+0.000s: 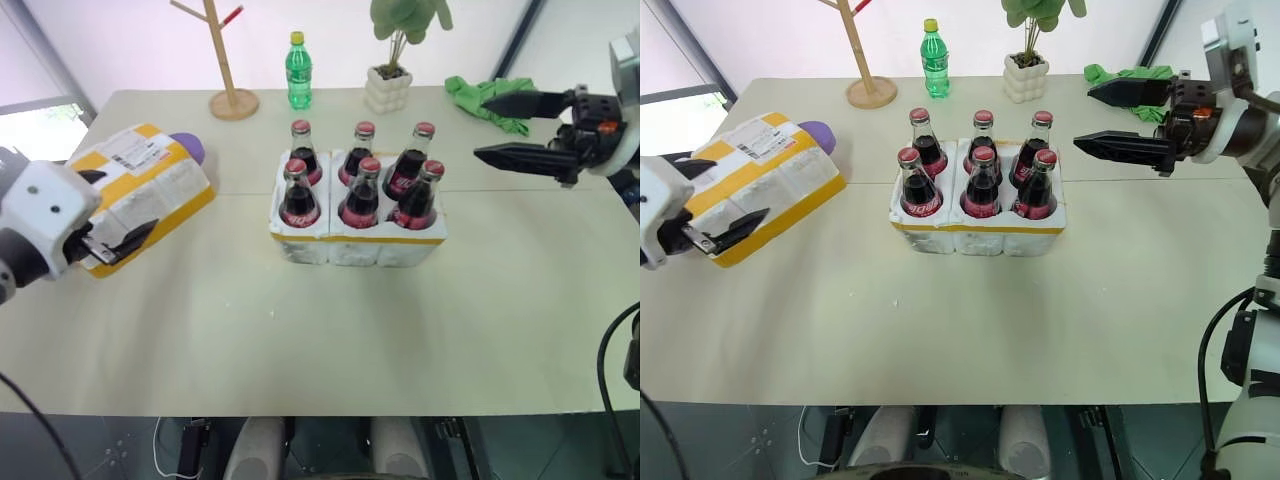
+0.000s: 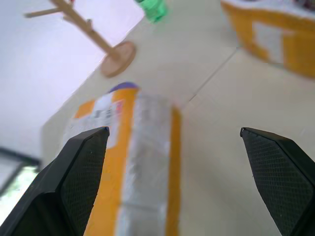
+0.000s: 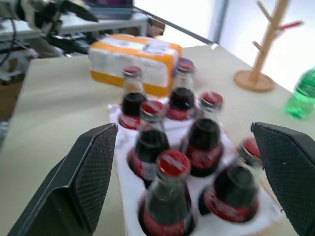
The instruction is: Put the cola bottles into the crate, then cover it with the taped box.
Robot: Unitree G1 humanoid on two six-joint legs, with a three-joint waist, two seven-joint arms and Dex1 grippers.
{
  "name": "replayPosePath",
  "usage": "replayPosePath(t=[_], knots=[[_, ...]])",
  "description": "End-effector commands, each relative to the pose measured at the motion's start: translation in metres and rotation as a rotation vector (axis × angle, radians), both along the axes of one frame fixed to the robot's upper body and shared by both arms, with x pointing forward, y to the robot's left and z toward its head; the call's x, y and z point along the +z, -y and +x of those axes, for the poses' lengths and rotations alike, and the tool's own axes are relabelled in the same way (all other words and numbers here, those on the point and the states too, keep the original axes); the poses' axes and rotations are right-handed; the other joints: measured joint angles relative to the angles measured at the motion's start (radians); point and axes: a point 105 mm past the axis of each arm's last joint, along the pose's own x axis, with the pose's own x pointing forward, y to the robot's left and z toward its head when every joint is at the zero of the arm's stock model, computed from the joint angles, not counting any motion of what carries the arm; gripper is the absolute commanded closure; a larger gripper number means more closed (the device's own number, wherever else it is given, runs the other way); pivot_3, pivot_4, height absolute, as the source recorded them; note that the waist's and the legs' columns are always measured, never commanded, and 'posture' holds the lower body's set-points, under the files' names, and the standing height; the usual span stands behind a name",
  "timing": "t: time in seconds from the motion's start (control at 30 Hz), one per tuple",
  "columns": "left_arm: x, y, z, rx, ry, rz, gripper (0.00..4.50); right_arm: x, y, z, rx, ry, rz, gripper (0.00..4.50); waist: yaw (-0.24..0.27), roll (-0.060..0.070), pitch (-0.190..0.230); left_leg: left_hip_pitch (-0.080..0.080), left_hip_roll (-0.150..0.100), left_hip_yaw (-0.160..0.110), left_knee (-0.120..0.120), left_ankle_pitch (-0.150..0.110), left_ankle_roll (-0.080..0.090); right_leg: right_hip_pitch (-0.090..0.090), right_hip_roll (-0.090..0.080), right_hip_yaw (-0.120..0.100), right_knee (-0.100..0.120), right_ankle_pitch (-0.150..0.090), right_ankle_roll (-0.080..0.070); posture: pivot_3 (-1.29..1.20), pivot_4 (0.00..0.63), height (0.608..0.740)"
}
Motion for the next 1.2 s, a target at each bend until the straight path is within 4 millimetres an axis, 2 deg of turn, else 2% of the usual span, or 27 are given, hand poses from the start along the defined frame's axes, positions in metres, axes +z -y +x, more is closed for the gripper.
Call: replayPosePath(t=[0.03,0.13,0.3,0.43,0.6,0.87,1.03,1.2], knots=[[0.0,-0.018,-0.018,0.111,0.053,0.141,0.0,0.007,-0.011,-0.015,0.097,0.032,-0.013,0.06,0.001,0.0,0.0,0.0,0.0,0.0,0.0,0.0,0.0,0.0,0.0,0.0,0.0,0.0,0.0,0.0,0.15,0.74],[-0.031,-0.039,-0.036,0.199,-0.044,0.239,0.0,-0.002,-0.019,-0.02,0.145,0.003,-0.028,0.06,-0.001,0.0,0.0,0.0,0.0,0.001,-0.001,-0.001,0.001,0.0,-0.001,0.0,-0.001,0.0,0.0,0.0,0.15,0.74],[-0.05,-0.077,-0.047,0.362,-0.05,0.309,0.0,-0.005,-0.021,-0.026,0.183,-0.018,-0.041,0.06,0.009,-0.001,-0.001,0.0,0.001,0.002,0.0,-0.001,0.0,0.0,-0.001,0.0,-0.002,0.0,-0.003,0.0,0.15,0.74],[-0.066,-0.108,-0.046,0.477,-0.034,0.373,0.0,-0.004,-0.022,-0.025,0.186,-0.012,-0.035,0.06,0.004,-0.001,-0.001,0.0,0.001,0.002,0.0,-0.001,0.0,0.0,-0.001,0.0,-0.005,0.003,-0.005,0.0,0.15,0.74],[-0.081,-0.138,-0.029,0.547,-0.026,0.429,0.0,-0.004,-0.023,-0.025,0.189,-0.01,-0.029,0.06,0.004,-0.001,-0.001,-0.001,0.001,0.001,0.0,-0.001,0.0,-0.002,0.0,0.0,-0.005,0.004,-0.006,0.0,0.15,0.74],[-0.1,-0.152,0.021,0.518,-0.031,0.461,0.0,-0.003,-0.028,-0.024,0.192,-0.001,-0.017,0.06,0.005,-0.002,-0.001,0.0,0.0,0.001,0.0,-0.001,0.0,-0.003,0.0,0.0,-0.001,0.006,-0.001,0.0,0.15,0.74],[-0.108,-0.15,0.043,0.491,-0.037,0.488,0.0,-0.004,-0.029,-0.026,0.186,-0.002,-0.007,0.06,0.003,-0.002,-0.001,0.0,0.0,0.001,0.0,0.0,0.0,-0.004,0.001,0.0,0.002,0.006,-0.001,0.0,0.15,0.74],[-0.112,-0.152,0.053,0.495,-0.048,0.538,0.0,-0.007,-0.029,-0.027,0.176,-0.009,-0.001,0.06,0.001,-0.002,-0.002,0.0,0.0,0.001,0.0,0.0,0.0,-0.004,0.001,0.0,0.002,0.006,-0.001,0.0,0.15,0.74]])
